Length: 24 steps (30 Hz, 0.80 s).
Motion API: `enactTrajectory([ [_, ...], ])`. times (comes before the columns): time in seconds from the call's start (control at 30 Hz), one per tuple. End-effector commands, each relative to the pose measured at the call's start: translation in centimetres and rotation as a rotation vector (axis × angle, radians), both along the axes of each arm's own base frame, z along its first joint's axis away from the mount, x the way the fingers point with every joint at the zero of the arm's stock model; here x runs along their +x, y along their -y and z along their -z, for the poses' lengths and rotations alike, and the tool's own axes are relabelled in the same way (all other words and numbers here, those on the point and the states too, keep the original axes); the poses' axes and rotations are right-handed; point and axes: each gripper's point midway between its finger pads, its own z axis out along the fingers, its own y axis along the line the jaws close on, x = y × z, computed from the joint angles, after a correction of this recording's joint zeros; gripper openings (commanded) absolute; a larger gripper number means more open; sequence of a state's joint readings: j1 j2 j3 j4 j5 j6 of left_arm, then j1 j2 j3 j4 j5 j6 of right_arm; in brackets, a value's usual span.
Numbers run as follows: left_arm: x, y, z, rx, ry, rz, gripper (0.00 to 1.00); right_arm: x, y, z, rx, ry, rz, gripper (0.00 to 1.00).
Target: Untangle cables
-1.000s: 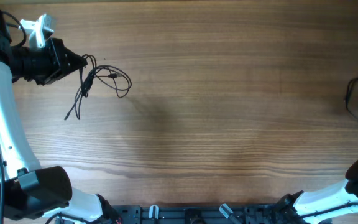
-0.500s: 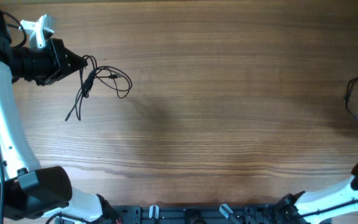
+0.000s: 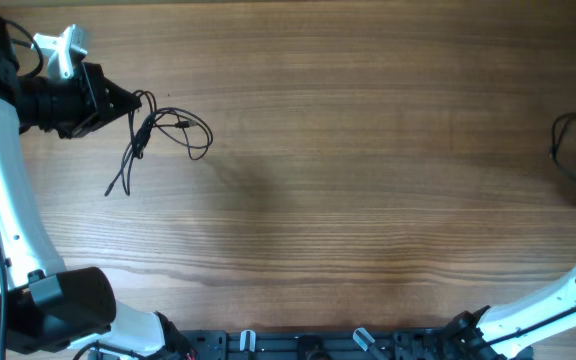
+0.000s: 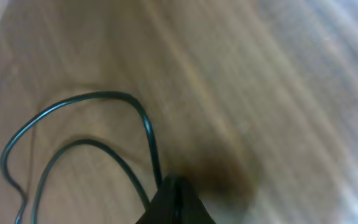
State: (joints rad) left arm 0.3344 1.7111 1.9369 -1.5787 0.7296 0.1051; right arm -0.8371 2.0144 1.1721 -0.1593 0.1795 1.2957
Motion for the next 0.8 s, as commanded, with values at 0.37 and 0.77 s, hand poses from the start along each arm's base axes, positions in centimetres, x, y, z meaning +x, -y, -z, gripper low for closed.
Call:
enactTrajectory([
  [0.37,-0.1,0.3,-0.6,0.006,0.032,0.021,0.04,7.5,-2.6,-4.3,-0.199,0.028,-0.302,0.04],
  [0.77,-0.3,0.3,-0.6,0.003,0.024,0.022,0.04,-3.0,-0.6,-8.5,-0.305,-0.396,-0.072,0.04],
])
